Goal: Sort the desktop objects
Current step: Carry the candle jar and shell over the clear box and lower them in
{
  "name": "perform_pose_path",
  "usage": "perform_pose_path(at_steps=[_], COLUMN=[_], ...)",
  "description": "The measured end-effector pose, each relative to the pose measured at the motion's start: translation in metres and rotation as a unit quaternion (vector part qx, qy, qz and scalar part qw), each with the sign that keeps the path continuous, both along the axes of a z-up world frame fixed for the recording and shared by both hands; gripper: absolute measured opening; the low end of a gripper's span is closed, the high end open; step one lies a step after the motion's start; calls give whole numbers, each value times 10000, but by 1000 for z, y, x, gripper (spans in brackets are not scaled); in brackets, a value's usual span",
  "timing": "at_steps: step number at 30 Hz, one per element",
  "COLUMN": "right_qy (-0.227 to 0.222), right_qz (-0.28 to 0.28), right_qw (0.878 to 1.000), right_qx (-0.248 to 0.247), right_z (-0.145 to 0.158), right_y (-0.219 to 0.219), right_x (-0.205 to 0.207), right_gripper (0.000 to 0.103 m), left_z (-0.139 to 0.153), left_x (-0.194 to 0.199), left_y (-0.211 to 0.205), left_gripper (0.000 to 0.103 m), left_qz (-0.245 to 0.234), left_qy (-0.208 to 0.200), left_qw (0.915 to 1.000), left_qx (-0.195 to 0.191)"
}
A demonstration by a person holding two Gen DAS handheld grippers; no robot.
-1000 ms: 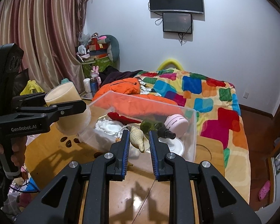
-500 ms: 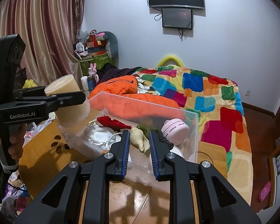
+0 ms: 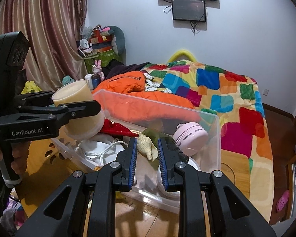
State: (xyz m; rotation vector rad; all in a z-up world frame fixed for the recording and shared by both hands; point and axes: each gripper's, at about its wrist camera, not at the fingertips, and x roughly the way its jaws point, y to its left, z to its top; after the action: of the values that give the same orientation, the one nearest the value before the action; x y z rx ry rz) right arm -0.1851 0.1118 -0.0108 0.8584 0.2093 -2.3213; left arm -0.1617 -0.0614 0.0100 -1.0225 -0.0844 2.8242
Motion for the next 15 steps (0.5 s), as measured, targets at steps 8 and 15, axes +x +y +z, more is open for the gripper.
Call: perform_pose_path(at_steps=[8, 15], right_qy=[-250, -368], right_qz=[82, 223], right_qw=[9996, 9988], right_qx=[38, 212], right_z=[-12, -20], right_y=[-7, -15], right_x=[-16, -22], right_gripper=[19, 19], left_z=[-10, -19], left_x=[-13, -22], left_y=[2, 5], left_gripper=[56, 56], left_qz=[-35, -35], left_qy=[-125, -196], left_qw=[9999, 9998], left_qx=[-27, -97])
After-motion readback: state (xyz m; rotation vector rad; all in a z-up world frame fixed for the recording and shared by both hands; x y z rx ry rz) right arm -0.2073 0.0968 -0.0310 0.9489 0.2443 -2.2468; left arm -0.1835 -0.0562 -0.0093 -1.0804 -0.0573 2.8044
